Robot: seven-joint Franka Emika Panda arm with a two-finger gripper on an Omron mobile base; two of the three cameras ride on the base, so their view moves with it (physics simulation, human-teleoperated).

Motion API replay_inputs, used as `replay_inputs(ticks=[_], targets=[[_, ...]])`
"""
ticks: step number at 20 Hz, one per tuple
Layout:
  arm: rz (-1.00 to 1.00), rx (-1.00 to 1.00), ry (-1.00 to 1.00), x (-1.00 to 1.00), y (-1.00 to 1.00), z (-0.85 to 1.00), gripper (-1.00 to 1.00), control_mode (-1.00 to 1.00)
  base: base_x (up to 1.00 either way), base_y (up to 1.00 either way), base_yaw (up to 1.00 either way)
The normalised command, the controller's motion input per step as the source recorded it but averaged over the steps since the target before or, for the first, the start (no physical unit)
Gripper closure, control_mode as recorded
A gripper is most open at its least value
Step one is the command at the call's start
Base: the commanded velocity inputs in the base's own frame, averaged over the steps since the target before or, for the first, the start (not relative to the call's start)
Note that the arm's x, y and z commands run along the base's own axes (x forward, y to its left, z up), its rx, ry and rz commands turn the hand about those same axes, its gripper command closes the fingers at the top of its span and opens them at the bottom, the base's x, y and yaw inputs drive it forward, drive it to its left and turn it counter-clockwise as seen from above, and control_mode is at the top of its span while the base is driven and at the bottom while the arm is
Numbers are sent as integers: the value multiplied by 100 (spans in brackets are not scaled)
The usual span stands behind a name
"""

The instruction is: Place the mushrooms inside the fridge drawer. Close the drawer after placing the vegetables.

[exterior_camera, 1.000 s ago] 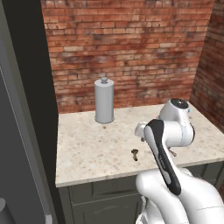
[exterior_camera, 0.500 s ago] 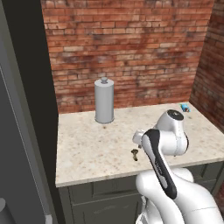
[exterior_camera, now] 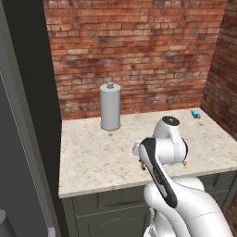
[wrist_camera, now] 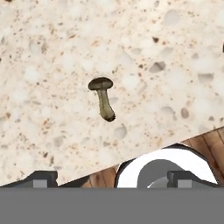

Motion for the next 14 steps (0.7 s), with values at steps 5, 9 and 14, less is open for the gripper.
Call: replay_inputs(ticks=[5, 9, 14], targets=[[0, -5, 2, 16, 5, -33, -100, -100, 0, 0, 0], [1, -2, 0, 36, 0, -45, -100, -100, 0, 0, 0], [2, -1, 0, 36, 0, -47, -100, -100, 0, 0, 0]])
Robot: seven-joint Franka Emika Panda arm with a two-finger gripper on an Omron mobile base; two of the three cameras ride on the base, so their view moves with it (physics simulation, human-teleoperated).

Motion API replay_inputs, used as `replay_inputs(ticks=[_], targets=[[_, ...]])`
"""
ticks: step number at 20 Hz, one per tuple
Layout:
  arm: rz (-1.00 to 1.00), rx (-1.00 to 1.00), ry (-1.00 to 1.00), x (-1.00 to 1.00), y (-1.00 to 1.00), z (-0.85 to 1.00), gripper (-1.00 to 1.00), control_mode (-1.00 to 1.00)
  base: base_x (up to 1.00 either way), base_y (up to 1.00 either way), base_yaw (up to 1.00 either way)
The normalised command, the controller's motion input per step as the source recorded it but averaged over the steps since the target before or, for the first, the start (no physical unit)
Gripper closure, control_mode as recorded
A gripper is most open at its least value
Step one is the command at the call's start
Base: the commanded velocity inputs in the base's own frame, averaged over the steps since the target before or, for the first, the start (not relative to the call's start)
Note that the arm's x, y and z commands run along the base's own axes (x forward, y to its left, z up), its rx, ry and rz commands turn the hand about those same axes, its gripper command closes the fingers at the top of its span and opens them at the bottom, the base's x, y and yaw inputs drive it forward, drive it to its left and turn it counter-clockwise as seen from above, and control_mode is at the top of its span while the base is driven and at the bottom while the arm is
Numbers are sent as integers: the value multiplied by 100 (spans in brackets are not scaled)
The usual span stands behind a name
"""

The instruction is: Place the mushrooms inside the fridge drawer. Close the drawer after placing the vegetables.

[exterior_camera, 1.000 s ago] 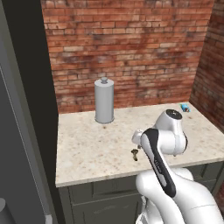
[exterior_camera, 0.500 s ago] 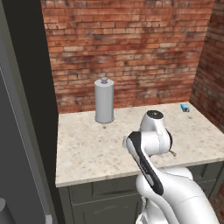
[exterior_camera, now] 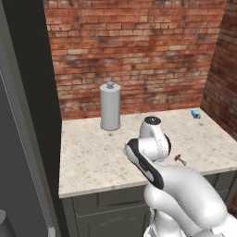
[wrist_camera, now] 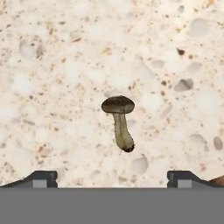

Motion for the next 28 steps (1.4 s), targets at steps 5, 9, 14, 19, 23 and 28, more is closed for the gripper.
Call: replay_inputs(ticks=[5, 9, 14, 19, 23, 28], targets=[[2, -1, 0, 23, 0, -54, -100, -100, 0, 0, 0], [2, 0, 0, 1, -10, -57, -100, -100, 0, 0, 0], [2, 0, 0, 0, -19, -51, -100, -100, 0, 0, 0], [2, 0, 0, 0, -9, -47, -100, -100, 0, 0, 0], [1, 0, 0, 3, 0, -50, -100, -100, 0, 0, 0], [2, 0, 0, 0, -3, -39, -100, -100, 0, 0, 0]])
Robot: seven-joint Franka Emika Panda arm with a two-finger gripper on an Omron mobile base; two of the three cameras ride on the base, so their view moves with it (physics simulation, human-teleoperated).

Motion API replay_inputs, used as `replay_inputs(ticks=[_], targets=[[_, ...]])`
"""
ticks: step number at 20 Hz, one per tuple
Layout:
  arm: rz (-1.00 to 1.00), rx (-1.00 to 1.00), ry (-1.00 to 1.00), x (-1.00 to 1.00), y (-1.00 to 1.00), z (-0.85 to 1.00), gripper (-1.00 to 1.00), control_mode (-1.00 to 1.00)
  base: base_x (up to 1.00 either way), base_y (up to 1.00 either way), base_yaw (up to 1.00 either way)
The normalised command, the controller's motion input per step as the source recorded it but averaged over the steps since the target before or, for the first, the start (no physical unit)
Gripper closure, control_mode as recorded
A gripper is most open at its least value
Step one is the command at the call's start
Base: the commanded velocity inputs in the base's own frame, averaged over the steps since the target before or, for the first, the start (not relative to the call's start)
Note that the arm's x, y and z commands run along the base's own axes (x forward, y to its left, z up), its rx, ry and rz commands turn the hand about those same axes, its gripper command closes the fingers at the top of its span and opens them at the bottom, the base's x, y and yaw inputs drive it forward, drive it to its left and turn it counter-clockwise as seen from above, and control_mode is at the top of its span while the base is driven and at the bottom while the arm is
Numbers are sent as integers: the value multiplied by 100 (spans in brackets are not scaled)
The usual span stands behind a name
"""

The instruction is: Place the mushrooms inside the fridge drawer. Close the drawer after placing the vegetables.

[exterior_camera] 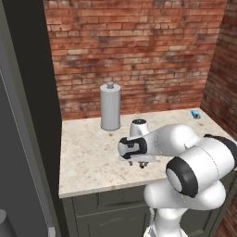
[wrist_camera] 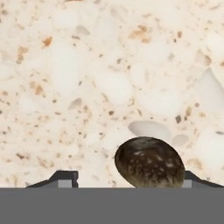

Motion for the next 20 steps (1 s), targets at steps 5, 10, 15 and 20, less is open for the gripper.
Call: replay_inputs(ticks=[5, 10, 15, 20], targets=[[1, 0, 0, -17, -25, -41, -100, -100, 0, 0, 0], [1, 0, -1, -20, -29, -49, -100, -100, 0, 0, 0], [0, 0, -1, -6, -12, -56, 100, -100, 0, 0, 0], [1, 0, 0, 0, -7, -54, 100, -100, 0, 0, 0]])
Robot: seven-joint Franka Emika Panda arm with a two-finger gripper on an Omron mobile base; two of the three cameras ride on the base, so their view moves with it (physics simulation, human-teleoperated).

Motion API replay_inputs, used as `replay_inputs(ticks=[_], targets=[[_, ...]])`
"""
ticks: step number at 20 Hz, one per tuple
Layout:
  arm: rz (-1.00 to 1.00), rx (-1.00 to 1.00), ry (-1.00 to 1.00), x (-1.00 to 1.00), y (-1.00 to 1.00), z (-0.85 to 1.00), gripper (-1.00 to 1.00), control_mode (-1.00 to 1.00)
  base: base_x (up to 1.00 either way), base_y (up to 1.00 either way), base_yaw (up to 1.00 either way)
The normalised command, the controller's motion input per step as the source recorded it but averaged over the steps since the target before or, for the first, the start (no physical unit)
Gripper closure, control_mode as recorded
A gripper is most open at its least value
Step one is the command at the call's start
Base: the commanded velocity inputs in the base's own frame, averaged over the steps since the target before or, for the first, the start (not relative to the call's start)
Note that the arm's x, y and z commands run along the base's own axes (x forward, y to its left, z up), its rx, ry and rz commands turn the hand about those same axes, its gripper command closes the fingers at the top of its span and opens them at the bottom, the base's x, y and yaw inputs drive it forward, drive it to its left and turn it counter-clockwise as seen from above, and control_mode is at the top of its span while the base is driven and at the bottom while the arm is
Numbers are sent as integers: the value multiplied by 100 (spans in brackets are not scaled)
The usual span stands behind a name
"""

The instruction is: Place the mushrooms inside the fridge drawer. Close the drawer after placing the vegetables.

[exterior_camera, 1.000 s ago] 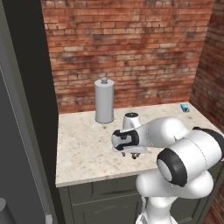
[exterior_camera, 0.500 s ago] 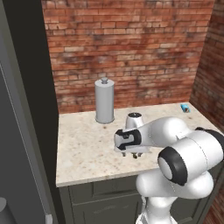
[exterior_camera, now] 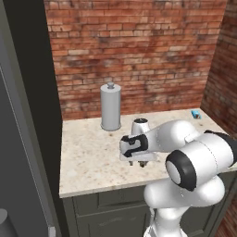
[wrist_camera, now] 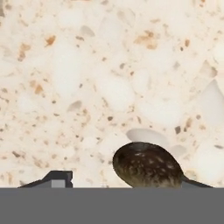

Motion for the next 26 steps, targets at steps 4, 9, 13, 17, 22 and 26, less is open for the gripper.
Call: replay_inputs(ticks=[4, 9, 13, 17, 22, 26], targets=[[0, 0, 0, 0, -11, -31, 100, -100, 0, 0, 0], [1, 5, -2, 0, -38, -3, 100, -100, 0, 0, 0], [0, 6, -13, 0, -40, 17, 100, -100, 0, 0, 0], [0, 3, -20, -5, -21, 69, 100, -100, 0, 0, 0], [0, 1, -24, -16, -3, 91, 100, -100, 0, 0, 0], [0, 0, -23, -22, 0, 82, 100, -100, 0, 0, 0]])
